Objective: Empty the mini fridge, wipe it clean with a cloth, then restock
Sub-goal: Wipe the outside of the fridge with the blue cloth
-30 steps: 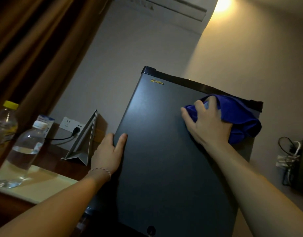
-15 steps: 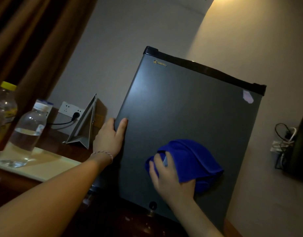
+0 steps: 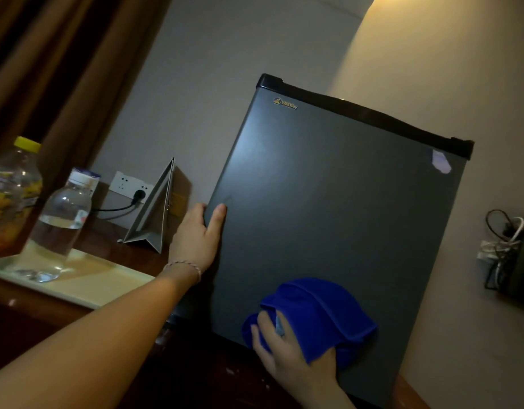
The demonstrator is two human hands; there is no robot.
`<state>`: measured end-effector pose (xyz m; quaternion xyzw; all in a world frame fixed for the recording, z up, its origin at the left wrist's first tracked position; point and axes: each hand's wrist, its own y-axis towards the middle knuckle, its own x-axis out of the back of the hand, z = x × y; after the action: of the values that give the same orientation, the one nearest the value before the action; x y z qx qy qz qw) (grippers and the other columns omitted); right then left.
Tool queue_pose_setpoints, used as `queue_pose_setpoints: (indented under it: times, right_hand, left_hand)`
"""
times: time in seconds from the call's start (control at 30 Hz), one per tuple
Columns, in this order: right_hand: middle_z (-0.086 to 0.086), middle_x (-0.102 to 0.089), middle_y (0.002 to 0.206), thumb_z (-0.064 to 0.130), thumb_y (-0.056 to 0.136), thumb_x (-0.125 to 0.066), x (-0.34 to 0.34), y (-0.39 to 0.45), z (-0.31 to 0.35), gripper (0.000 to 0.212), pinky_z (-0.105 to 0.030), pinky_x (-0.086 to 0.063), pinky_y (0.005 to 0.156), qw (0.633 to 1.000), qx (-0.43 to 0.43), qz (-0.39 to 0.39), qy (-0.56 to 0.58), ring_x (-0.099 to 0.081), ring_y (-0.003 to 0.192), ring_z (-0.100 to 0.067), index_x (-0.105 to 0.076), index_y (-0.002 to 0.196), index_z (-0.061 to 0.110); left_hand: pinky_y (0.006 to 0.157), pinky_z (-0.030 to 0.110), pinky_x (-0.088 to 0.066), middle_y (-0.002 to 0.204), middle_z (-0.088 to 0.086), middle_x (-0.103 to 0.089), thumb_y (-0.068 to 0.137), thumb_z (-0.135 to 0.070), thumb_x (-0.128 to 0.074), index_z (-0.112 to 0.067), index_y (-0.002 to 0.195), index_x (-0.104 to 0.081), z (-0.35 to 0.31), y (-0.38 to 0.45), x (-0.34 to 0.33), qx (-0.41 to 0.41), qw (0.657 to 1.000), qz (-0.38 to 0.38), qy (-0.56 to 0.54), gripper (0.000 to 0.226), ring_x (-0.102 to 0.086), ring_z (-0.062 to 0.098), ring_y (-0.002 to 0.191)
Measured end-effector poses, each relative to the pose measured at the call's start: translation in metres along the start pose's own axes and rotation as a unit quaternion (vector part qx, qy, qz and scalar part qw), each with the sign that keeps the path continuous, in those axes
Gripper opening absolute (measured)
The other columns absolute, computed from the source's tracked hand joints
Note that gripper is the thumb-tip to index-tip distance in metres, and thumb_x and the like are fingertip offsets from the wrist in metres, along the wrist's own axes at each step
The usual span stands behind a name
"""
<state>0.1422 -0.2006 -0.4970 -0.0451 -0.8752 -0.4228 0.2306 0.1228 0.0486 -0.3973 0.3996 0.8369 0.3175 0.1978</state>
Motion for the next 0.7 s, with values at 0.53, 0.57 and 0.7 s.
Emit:
queue_pose_setpoints:
  times: [0.53, 0.57, 0.7]
  right_hand:
    - [-0.014, -0.052, 0.122, 0.047, 0.101, -0.036, 0.162, 0.239, -0.145, 0.04, -0.042, -0.047, 0.068, 0.931, -0.207, -0.286, -0.091, -0.056, 0.091, -0.04, -0.062, 0.099, 0.017]
    - [-0.015, -0.051, 0.123, 0.047, 0.101, -0.034, 0.168, 0.249, -0.15, 0.042, -0.043, -0.047, 0.072, 0.926, -0.222, -0.288, -0.099, -0.056, 0.095, -0.04, -0.062, 0.102, 0.016]
    - [-0.016, -0.048, 0.128, 0.045, 0.102, -0.031, 0.172, 0.263, -0.149, 0.044, -0.05, -0.045, 0.085, 0.919, -0.257, -0.279, -0.105, -0.052, 0.112, -0.04, -0.06, 0.111, 0.013]
  left_hand:
    - [0.084, 0.04, -0.053, 0.107, -0.006, -0.062, 0.084, -0.076, -0.028, -0.031, 0.112, -0.051, 0.008, 0.006, -0.003, -0.014, 1.0, 0.001, 0.011, 0.058, -0.06, 0.008, 0.093]
    - [0.084, 0.041, -0.053, 0.107, -0.007, -0.062, 0.085, -0.076, -0.029, -0.031, 0.112, -0.051, 0.008, 0.006, -0.003, -0.016, 1.0, 0.001, 0.009, 0.057, -0.061, 0.008, 0.093]
    - [0.083, 0.038, -0.053, 0.107, -0.006, -0.062, 0.085, -0.074, -0.029, -0.029, 0.113, -0.052, 0.009, 0.006, -0.003, -0.018, 1.0, 0.001, 0.01, 0.058, -0.061, 0.008, 0.094]
